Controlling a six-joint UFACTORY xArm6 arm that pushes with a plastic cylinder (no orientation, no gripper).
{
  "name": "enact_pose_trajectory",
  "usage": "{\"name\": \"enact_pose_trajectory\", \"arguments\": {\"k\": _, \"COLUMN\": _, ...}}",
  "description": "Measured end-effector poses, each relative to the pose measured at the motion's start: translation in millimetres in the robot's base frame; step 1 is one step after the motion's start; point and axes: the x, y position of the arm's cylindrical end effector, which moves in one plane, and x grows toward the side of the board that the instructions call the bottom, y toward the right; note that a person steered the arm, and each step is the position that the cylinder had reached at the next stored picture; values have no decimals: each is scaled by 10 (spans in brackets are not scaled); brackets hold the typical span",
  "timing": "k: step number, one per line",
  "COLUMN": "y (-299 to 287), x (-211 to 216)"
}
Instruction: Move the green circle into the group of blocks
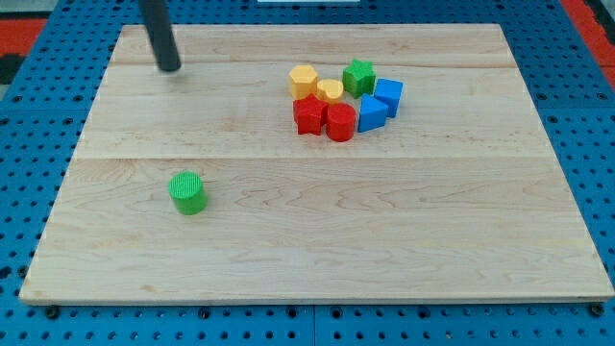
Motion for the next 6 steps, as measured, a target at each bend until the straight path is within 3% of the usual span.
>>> {"name": "enact_pose_trajectory", "arguments": {"k": 2, "y": 1137, "x": 1768}}
{"name": "enact_pose_trajectory", "arguments": {"k": 3, "y": 506, "x": 1890}}
{"name": "enact_pose_trajectory", "arguments": {"k": 4, "y": 342, "x": 1218}}
{"name": "enact_pose_trajectory", "arguments": {"k": 5, "y": 348, "x": 1627}}
{"name": "enact_pose_trajectory", "arguments": {"k": 6, "y": -243, "x": 1677}}
